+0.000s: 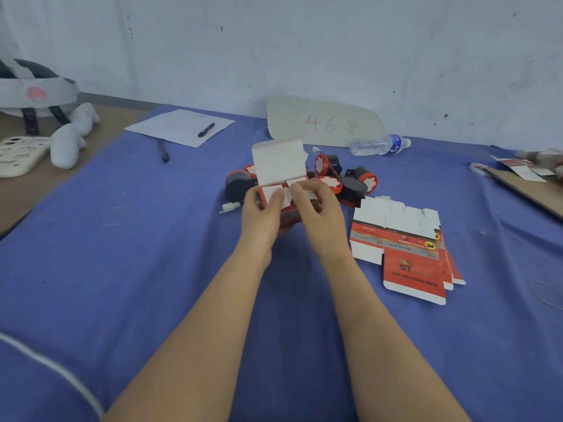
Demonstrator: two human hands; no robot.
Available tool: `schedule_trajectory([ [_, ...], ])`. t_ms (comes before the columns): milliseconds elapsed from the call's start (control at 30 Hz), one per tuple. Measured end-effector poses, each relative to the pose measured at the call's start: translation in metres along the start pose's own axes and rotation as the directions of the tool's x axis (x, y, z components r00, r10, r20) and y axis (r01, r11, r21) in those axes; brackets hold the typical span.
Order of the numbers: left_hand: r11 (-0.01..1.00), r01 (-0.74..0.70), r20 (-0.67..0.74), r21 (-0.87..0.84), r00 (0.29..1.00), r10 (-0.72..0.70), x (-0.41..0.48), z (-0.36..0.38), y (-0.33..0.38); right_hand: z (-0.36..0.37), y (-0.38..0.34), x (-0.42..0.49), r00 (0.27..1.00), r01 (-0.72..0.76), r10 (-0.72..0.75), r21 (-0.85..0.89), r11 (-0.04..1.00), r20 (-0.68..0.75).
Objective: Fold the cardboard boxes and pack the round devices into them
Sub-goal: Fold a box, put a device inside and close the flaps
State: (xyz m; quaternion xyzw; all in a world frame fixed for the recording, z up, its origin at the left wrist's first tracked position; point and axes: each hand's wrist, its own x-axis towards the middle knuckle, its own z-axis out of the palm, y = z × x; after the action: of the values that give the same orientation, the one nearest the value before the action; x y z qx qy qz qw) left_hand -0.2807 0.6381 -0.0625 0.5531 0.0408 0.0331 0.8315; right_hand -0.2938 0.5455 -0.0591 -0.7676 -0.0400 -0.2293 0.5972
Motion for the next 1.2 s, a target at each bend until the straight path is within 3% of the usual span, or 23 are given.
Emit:
schedule_trajectory([
  [167,0.998,-0.024,0.055,0.05,0.998,0.021,-0.001,0.001,-0.001,-0.01,-0.002,0.005,0.994,-0.096,0.101,0.106,0.99,-0.038],
  [267,0.993,-0.044,0.106,0.108,0.994,0.033,0.0,-0.002,-0.002,-0.022,0.001,0.009,0.982,-0.184,0.173,0.217,0.959,0.071],
  [400,0.986,-0.054,0.136,0.156,0.99,0.033,0.003,-0.006,-0.001,-0.03,0.003,0.008,0.972,-0.135,0.092,0.192,0.972,0.216],
  [533,0.993,0.001,0.068,0.118,0.998,-0.009,0.007,-0.011,0.003,-0.022,0.002,0.006,0.977,-0.07,0.048,0.102,0.992,0.206],
  [733,0.99,0.142,0.083,0.01,0.986,-0.142,0.007,-0.015,0.01,-0.025,0.007,0.005,0.911,-0.15,0.104,0.086,0.985,0.4],
  [867,0.979,0.179,0.137,-0.097,0.977,-0.165,0.006,-0.013,0.012,-0.023,0.01,0.006,0.956,-0.111,0.094,0.045,0.993,0.277],
  [1033,0.989,-0.084,0.203,0.125,0.977,0.057,0.001,-0.003,0.003,-0.02,0.015,0.009,0.994,-0.094,0.093,0.022,0.995,0.064],
  [1100,0.968,-0.177,0.218,0.177,0.966,0.137,0.0,-0.005,-0.003,-0.02,0.015,0.009,0.994,-0.101,0.101,0.017,0.995,0.03],
  [1200,0.955,-0.208,0.175,0.21,0.969,0.173,0.002,-0.007,-0.004,-0.02,0.015,0.007,0.993,-0.105,0.106,-0.009,0.994,0.056],
])
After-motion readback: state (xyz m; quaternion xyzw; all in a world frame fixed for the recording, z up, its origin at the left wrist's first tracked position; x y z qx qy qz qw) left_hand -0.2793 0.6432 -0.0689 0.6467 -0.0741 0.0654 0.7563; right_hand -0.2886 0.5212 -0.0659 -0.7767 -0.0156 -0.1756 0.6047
